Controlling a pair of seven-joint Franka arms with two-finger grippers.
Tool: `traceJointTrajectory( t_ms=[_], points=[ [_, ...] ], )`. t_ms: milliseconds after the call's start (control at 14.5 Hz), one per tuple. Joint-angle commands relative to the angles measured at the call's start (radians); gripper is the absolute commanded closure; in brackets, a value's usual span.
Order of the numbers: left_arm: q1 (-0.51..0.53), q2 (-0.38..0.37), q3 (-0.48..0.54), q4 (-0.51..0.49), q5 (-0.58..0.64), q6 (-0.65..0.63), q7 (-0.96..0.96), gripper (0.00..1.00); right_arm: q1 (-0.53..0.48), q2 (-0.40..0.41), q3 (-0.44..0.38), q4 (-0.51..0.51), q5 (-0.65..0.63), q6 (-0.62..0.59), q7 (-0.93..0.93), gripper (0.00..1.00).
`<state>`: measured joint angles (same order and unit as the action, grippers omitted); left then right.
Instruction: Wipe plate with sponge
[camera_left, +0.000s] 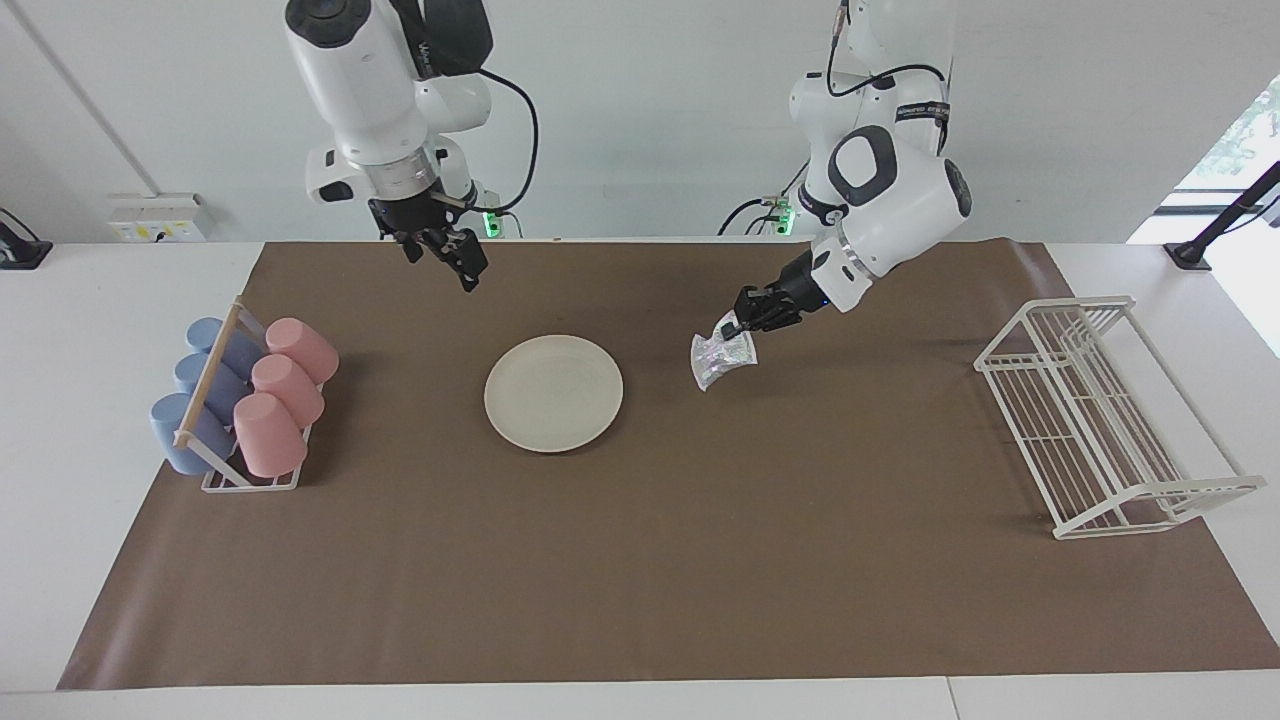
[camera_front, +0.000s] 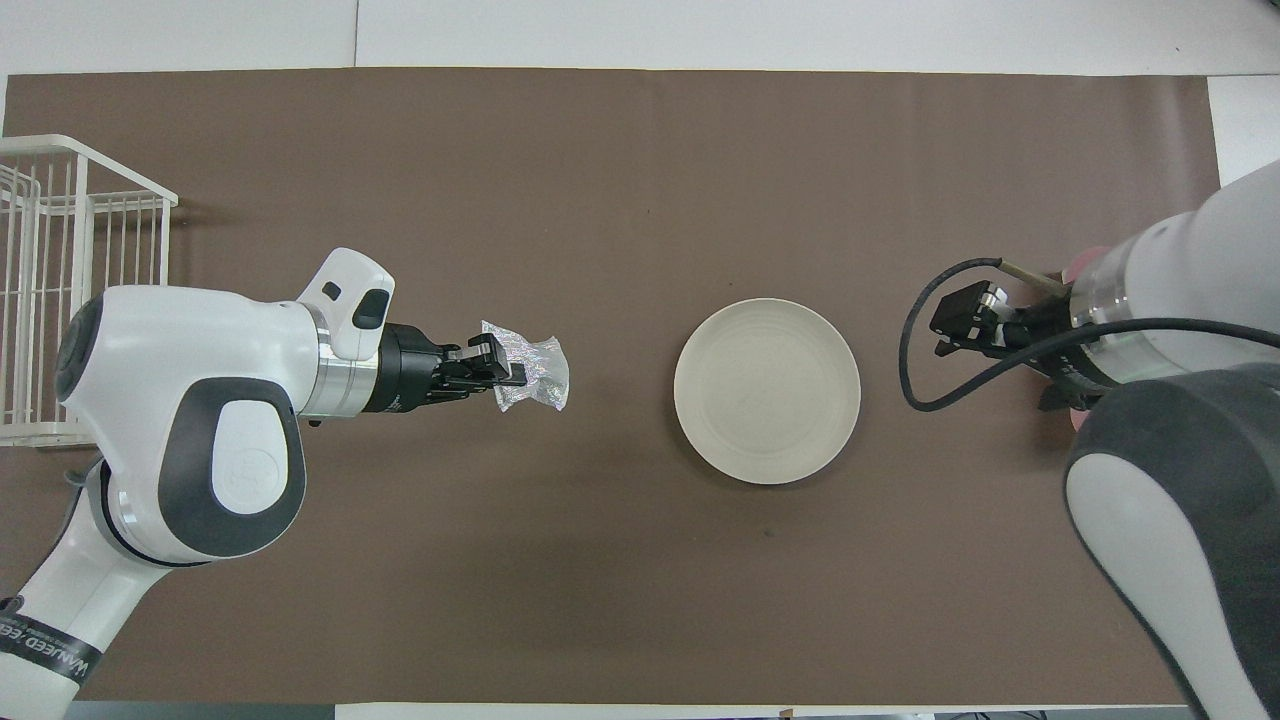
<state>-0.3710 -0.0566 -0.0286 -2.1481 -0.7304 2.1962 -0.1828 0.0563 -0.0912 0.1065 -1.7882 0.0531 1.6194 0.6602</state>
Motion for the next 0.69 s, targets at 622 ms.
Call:
traceJointTrajectory(
  t_ms=[622],
  points=[
    [-0.011,0.027,-0.002,0.272,0.669,-0.446,-0.271,1.0,-0.069,-0.022,-0.041,-0.022,-0.009,-0.049,-0.514,0.0]
  ],
)
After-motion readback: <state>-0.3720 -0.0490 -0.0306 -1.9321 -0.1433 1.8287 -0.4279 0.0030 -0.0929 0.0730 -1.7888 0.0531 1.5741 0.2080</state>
